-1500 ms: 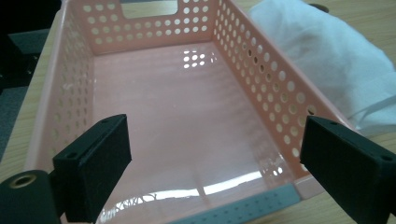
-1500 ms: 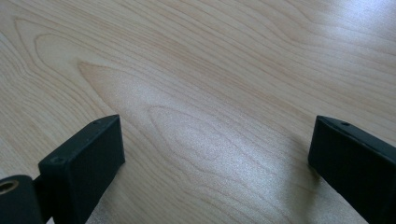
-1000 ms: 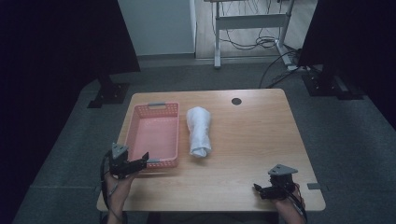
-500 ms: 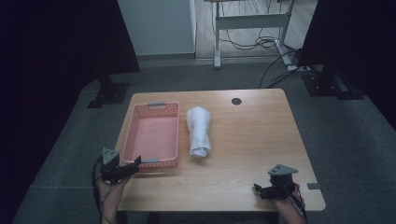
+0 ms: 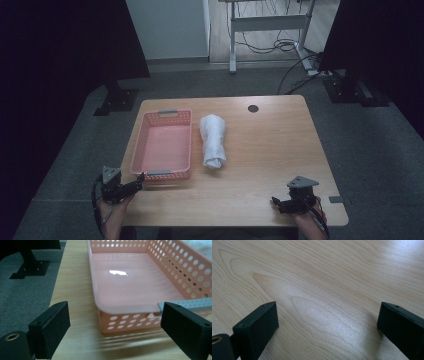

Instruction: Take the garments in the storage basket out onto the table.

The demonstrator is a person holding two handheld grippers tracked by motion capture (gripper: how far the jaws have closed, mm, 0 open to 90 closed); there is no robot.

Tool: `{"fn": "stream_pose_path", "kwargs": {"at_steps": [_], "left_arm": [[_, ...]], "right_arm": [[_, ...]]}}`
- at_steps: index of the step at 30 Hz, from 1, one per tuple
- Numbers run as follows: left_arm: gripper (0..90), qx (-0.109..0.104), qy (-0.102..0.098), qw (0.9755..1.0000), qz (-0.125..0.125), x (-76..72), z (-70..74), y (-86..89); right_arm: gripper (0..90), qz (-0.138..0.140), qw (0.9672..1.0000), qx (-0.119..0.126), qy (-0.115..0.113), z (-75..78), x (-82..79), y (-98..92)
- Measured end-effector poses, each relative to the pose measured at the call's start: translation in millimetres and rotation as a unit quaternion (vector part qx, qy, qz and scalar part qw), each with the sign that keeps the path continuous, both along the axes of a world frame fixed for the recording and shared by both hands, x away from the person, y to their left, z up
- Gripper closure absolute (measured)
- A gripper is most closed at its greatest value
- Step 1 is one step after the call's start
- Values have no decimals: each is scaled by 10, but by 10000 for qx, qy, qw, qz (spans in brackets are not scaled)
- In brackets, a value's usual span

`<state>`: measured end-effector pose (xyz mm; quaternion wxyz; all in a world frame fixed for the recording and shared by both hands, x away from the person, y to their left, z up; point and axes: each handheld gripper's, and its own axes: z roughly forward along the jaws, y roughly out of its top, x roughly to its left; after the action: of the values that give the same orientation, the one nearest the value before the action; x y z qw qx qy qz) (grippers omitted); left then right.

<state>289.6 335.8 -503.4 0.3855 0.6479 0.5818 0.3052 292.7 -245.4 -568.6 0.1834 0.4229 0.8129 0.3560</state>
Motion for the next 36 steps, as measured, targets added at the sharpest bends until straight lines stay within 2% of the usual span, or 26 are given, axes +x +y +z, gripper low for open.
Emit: {"fn": "stream_pose_path", "kwargs": {"at_steps": [6,12,18,26,36], "left_arm": [[83,-58,65,9999,74,-37,-104,55],[83,54,191,9998,82,-54,-214,68],[83,195,417,9989,67,-38,-334,39],[82,423,726,9965,33,-5,-468,-31],[71,649,1009,9928,-1,28,-543,-93]], "right_arm": [[34,0,10000,0,-1,0,0,0],[34,-1,10000,1,-1,0,0,0],[34,0,10000,1,-1,0,0,0],[34,0,10000,1,-1,0,0,0],[34,-1,10000,0,0,0,0,0]]}}
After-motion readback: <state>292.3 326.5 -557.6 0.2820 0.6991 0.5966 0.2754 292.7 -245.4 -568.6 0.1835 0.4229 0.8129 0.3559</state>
